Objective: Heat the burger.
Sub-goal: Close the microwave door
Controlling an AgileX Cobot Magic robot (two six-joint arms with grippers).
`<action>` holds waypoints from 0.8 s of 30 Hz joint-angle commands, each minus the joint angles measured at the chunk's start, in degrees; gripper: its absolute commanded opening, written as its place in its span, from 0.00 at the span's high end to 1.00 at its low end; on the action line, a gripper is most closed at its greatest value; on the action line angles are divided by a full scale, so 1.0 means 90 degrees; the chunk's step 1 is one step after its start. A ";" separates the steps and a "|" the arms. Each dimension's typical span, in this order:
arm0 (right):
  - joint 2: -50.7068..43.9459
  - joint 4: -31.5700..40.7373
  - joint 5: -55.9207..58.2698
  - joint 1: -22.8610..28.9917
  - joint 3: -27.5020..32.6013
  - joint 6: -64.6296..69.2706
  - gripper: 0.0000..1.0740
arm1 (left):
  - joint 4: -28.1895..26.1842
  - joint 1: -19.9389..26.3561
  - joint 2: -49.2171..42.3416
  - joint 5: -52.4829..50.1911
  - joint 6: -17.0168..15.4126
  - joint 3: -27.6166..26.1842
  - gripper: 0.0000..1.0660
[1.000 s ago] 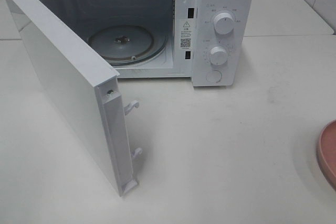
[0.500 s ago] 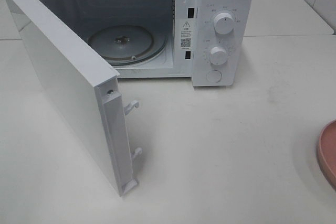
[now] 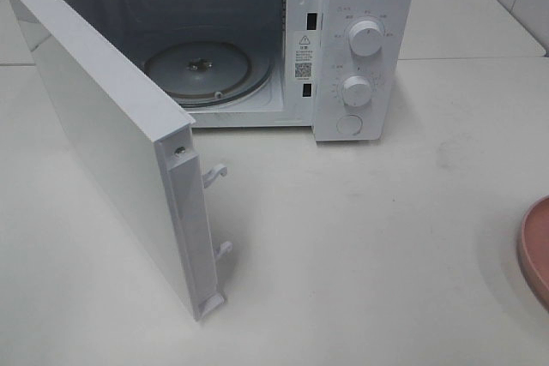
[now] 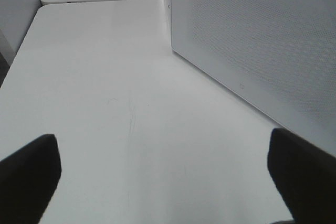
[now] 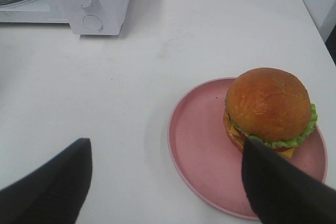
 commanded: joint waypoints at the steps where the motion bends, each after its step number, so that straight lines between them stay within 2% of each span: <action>1: -0.0166 -0.0025 -0.0045 -0.0032 0.0006 -0.0064 0.30 | -0.0032 0.0000 -0.0121 0.0000 -0.0006 0.0013 0.06; 10: -0.0166 -0.0025 -0.0045 -0.0032 0.0006 -0.0064 0.30 | -0.0089 0.0000 -0.0089 0.0000 -0.0051 0.0013 0.06; 14: -0.0166 -0.0025 -0.0045 -0.0032 0.0006 -0.0064 0.30 | -0.0299 0.0000 0.0337 -0.0210 -0.0006 -0.0134 0.06; 18: -0.0166 -0.0025 -0.0045 -0.0032 0.0006 -0.0064 0.30 | -0.0267 0.0000 0.0681 -0.0605 -0.0006 -0.0229 0.07; 21: -0.0166 -0.0019 -0.0045 -0.0032 0.0006 -0.0064 0.30 | -0.0280 0.0000 0.1025 -0.0955 -0.0006 -0.0229 0.11; 22: -0.0166 -0.0019 -0.0045 -0.0032 0.0006 -0.0064 0.30 | -0.0312 0.0000 0.1286 -0.1178 -0.0006 -0.0229 0.18; 23: -0.0166 -0.0019 -0.0045 -0.0032 0.0006 -0.0064 0.30 | -0.0312 0.0000 0.1286 -0.1178 -0.0006 -0.0229 0.18; 24: -0.0166 -0.0019 -0.0045 -0.0032 0.0006 -0.0064 0.30 | -0.0363 0.0000 0.1522 -0.1439 -0.0006 -0.0229 0.27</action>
